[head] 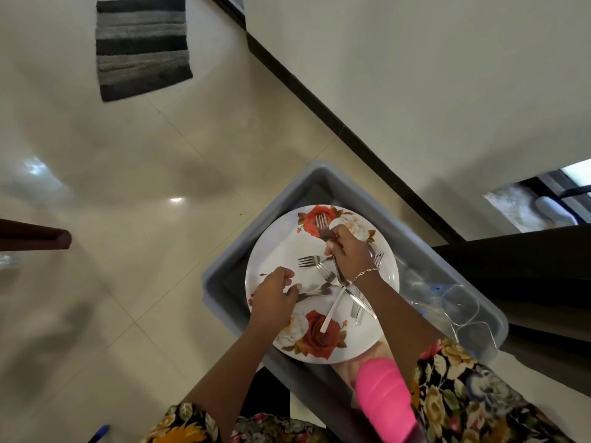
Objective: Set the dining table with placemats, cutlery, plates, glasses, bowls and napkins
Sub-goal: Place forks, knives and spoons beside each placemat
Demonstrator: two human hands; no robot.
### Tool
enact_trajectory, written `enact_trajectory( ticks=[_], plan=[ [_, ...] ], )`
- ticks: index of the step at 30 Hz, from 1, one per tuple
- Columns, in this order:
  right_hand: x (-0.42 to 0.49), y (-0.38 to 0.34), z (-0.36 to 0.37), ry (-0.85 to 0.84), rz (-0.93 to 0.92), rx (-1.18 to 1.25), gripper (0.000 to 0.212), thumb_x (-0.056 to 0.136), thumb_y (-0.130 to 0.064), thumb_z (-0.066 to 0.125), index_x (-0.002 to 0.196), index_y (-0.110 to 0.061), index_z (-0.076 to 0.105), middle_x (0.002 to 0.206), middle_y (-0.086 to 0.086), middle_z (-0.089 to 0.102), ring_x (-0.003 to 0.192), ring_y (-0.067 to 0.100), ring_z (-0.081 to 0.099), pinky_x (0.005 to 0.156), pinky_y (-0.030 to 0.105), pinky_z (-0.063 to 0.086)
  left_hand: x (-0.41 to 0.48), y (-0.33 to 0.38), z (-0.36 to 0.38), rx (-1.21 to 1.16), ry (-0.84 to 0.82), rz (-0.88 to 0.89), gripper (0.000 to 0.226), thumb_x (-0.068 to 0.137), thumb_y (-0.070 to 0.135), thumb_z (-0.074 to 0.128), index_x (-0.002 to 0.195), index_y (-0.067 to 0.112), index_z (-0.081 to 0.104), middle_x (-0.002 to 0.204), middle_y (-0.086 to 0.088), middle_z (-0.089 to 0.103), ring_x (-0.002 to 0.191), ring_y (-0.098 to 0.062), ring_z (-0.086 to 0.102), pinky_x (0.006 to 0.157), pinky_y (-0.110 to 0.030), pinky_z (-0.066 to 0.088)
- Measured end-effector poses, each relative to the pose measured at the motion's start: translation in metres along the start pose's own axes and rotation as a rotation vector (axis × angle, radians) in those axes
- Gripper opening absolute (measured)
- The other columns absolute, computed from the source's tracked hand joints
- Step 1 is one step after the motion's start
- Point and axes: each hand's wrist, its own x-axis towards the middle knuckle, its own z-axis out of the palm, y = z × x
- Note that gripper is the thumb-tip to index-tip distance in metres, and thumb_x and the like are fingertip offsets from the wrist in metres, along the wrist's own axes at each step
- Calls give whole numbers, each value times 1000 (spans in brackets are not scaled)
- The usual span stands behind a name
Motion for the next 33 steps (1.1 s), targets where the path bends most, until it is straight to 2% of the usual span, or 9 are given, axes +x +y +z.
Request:
enact_trajectory(
  ticks=[5, 8, 11, 16, 18, 23, 26, 29, 33],
  plan=[
    [10, -13, -1, -57, -19, 271, 21, 97, -13, 43, 113, -8, 55, 83, 2, 54, 74, 9, 48, 72, 22, 45, 8, -2, 4, 64, -39, -8, 27, 93, 21, 57, 118, 13, 55, 119, -6, 61, 110, -18, 56, 90, -26, 44],
    [17, -9, 2, -106, -181, -178, 15, 89, -6, 54, 102, -7, 61, 97, 2, 54, 85, 15, 53, 77, 25, 44, 11, -3, 7, 114, -88, -24, 28, 93, 20, 56, 120, 13, 54, 122, -7, 60, 111, -19, 56, 90, -26, 45],
    [15, 4, 9, -196, -277, -678, 35, 85, -7, 59, 120, -10, 55, 122, 11, 48, 102, 26, 56, 91, 31, 46, 12, -4, 10, 166, -113, -17, 29, 94, 21, 54, 122, 13, 53, 125, -7, 59, 112, -19, 56, 92, -27, 46],
    [17, 9, 15, -152, -322, -832, 34, 89, -12, 55, 122, -9, 53, 123, 13, 49, 104, 26, 55, 92, 33, 44, 11, 1, 17, 295, -117, 133, 30, 94, 21, 55, 123, 15, 55, 126, -4, 58, 111, -17, 56, 92, -24, 44],
    [22, 3, 14, -109, -279, -650, 30, 91, -15, 53, 121, -12, 54, 119, 12, 55, 105, 27, 55, 91, 32, 44, 12, 5, 20, 361, -132, 213, 31, 93, 21, 55, 124, 16, 55, 125, -2, 58, 111, -16, 54, 93, -23, 43],
    [19, -22, -19, 61, -107, 159, 27, 93, -21, 53, 116, -7, 54, 106, 12, 65, 102, 25, 58, 89, 33, 46, 27, 19, 33, 580, -171, 427, 40, 92, 22, 57, 131, 17, 50, 131, -3, 51, 115, -17, 49, 93, -26, 45],
    [1, -19, -44, 245, -74, 501, 6, 95, -18, 49, 99, -19, 53, 77, 3, 60, 73, 19, 60, 68, 29, 50, 38, 30, 39, 784, -216, 528, 49, 92, 25, 55, 138, 18, 40, 141, -7, 38, 123, -23, 40, 95, -32, 43],
    [-21, 6, -60, 386, 138, 638, 13, 97, -19, 43, 87, -27, 46, 65, -2, 49, 54, 10, 48, 46, 18, 43, 48, 39, 46, 975, -246, 615, 52, 93, 23, 54, 140, 16, 33, 143, -14, 30, 127, -29, 34, 98, -37, 39],
    [-43, 58, -33, 390, 542, 656, 13, 95, -22, 49, 83, -16, 47, 67, 7, 47, 54, 15, 44, 49, 27, 41, 58, 42, 50, 1131, -271, 664, 54, 89, 16, 58, 138, 12, 35, 142, -17, 30, 127, -31, 33, 101, -39, 37]
  ],
)
